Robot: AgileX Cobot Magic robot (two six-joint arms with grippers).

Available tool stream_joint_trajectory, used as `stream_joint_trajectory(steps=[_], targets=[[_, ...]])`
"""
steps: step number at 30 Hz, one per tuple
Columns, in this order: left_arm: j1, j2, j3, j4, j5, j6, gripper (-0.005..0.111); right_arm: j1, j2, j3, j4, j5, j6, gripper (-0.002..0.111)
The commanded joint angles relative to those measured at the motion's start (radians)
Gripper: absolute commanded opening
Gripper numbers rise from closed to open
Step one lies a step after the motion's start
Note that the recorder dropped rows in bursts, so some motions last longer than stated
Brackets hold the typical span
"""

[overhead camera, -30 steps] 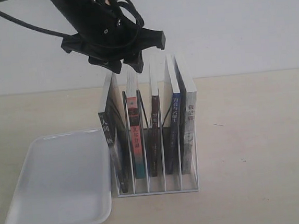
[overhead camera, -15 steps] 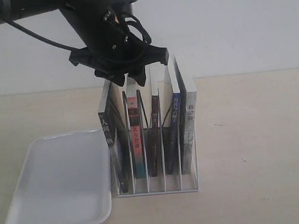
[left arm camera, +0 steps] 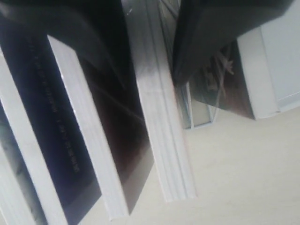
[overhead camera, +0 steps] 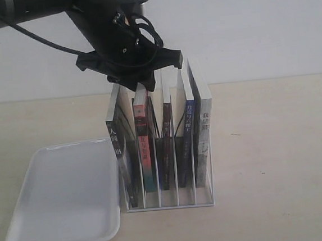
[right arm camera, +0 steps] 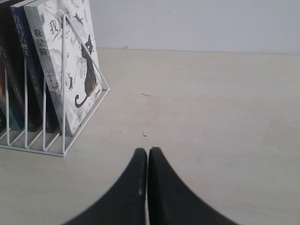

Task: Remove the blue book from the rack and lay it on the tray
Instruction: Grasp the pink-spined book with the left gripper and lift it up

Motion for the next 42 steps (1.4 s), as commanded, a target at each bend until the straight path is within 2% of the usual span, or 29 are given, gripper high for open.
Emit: stream_joint_trajectory(steps=[1,4,6,7,8,14,24,42], targets=[[-0.008,0.003,-0.005,-0.001,-0.014,-0.008,0.026,-0.003,-0.004,-0.001,0.000,-0.007,-0.005,0.000],[-0.008,0.003,-0.005,-0.001,-0.014,-0.008,0.021,-0.003,-0.004,-0.001,0.000,-0.007,-0.005,0.000],[-0.008,0.003,-0.005,-0.001,-0.012,-0.018,0.014,-0.003,-0.004,-0.001,0.000,-0.007,-0.005,0.000],[-0.008,0.003,-0.005,0.001,-0.012,-0.018,0.006,-0.003,-0.004,-0.001,0.000,-0.007,-0.005,0.000],[-0.008,0.003,-0.005,0.001,-0.012,-0.018,0.004,-0.003,-0.004,-0.001,0.000,-0.007,-0.005,0.000],[-0.008,-0.062,-0.007,0.002,-0.005,-0.030,0.004,-0.003,-0.004,-0.001,0.000,-0.007,-0.005,0.000],[-0.008,-0.152,-0.089,0.002,0.068,-0.030,0.004,-0.003,-0.004,-0.001,0.000,-0.007,-0.005,0.000],[-0.008,-0.270,-0.098,0.003,0.086,-0.030,0.004,-0.003,-0.004,-0.001,0.000,-0.007,-0.005,0.000]])
